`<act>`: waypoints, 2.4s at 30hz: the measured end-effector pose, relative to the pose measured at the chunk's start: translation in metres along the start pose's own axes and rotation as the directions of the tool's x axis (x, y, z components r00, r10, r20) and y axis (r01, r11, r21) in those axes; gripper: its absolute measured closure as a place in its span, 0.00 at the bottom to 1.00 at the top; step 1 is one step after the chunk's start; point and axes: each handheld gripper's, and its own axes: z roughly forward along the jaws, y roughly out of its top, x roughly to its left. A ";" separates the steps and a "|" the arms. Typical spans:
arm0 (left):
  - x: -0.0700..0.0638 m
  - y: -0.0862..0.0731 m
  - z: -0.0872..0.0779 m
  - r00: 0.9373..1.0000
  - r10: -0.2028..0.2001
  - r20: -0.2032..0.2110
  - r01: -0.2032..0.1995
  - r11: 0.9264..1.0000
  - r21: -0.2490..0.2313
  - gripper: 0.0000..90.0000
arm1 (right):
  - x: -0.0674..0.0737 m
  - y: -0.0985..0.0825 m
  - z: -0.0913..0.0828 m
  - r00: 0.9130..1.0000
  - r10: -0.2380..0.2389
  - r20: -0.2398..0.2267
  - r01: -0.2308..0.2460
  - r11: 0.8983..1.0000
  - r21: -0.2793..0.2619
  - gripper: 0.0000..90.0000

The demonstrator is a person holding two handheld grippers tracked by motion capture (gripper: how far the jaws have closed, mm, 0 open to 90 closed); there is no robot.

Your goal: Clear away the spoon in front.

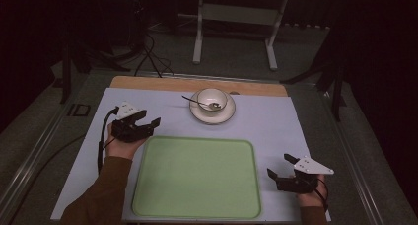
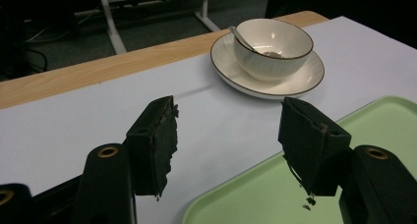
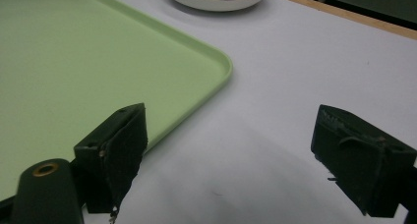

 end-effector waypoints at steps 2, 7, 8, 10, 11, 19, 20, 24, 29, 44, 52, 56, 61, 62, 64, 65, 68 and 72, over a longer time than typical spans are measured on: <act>-0.001 0.003 0.003 1.000 0.004 0.004 -0.004 1.000 0.002 0.44 | 0.000 0.000 0.000 1.000 0.001 0.000 -0.001 1.000 0.000 0.15; -0.003 0.008 0.010 1.000 0.010 0.011 -0.010 1.000 0.010 0.44 | 0.000 0.000 0.000 1.000 0.000 -0.001 0.000 1.000 0.000 0.15; -0.003 0.008 0.010 1.000 0.010 0.011 -0.010 1.000 0.010 0.44 | 0.000 0.000 0.000 1.000 0.000 -0.001 0.000 1.000 0.000 0.15; -0.005 0.011 0.014 1.000 0.013 0.015 -0.013 1.000 0.015 0.44 | 0.000 0.000 0.000 1.000 -0.001 -0.001 0.001 1.000 0.001 0.15; -0.005 0.012 0.016 1.000 0.012 0.017 -0.012 1.000 0.015 0.44 | 0.000 0.000 0.000 1.000 -0.001 -0.001 0.001 1.000 0.001 0.15; -0.008 0.018 0.029 0.999 0.018 0.027 -0.018 0.999 0.029 0.45 | 0.000 0.000 0.000 1.000 -0.001 -0.001 0.001 1.000 0.001 0.15; -0.008 0.018 0.029 0.999 0.018 0.027 -0.018 0.999 0.029 0.45 | 0.000 0.000 0.000 1.000 -0.001 -0.001 0.001 1.000 0.001 0.15; -0.007 0.022 0.036 0.999 0.006 0.033 -0.007 1.000 0.028 0.45 | 0.000 0.000 0.000 1.000 0.000 -0.001 0.000 1.000 0.002 0.15; -0.006 0.026 0.041 0.999 0.005 0.035 -0.006 0.999 0.032 0.45 | 0.000 0.000 0.000 1.000 0.000 -0.001 0.000 1.000 0.002 0.15; -0.005 0.035 0.062 0.999 0.016 0.039 -0.018 0.998 0.061 0.44 | 0.000 0.000 0.000 1.000 0.000 -0.003 0.000 1.000 0.005 0.15; -0.003 0.040 0.079 0.999 0.026 0.046 -0.029 0.997 0.078 0.45 | 0.000 0.000 0.000 1.000 0.000 -0.003 0.000 1.000 0.002 0.15; -0.003 0.043 0.087 0.998 0.029 0.055 -0.034 0.996 0.084 0.47 | 0.000 0.000 0.000 1.000 0.000 -0.002 0.000 1.000 0.002 0.15; -0.005 0.048 0.098 0.998 0.038 0.055 -0.044 0.994 0.102 0.49 | -0.001 0.000 0.000 1.000 0.000 -0.003 0.000 1.000 0.001 0.15; -0.005 0.048 0.098 0.998 0.038 0.055 -0.044 0.994 0.102 0.49 | -0.001 0.000 0.000 1.000 0.000 -0.003 0.000 1.000 0.001 0.15; -0.005 0.050 0.106 0.998 0.031 0.058 -0.037 0.992 0.120 0.50 | -0.001 0.000 0.000 1.000 -0.001 -0.003 0.001 1.000 0.000 0.15; -0.005 0.050 0.108 0.998 0.024 0.060 -0.031 0.992 0.122 0.50 | -0.001 0.000 0.000 1.000 0.000 -0.004 0.000 1.000 -0.001 0.15; -0.004 0.050 0.118 0.998 0.002 0.067 -0.011 0.991 0.134 0.52 | -0.001 0.000 -0.001 1.000 0.001 -0.003 -0.001 1.000 -0.002 0.15; -0.003 0.049 0.129 0.996 -0.006 0.094 -0.009 0.987 0.159 0.58 | -0.001 0.000 -0.001 1.000 0.003 -0.002 -0.003 1.000 -0.003 0.15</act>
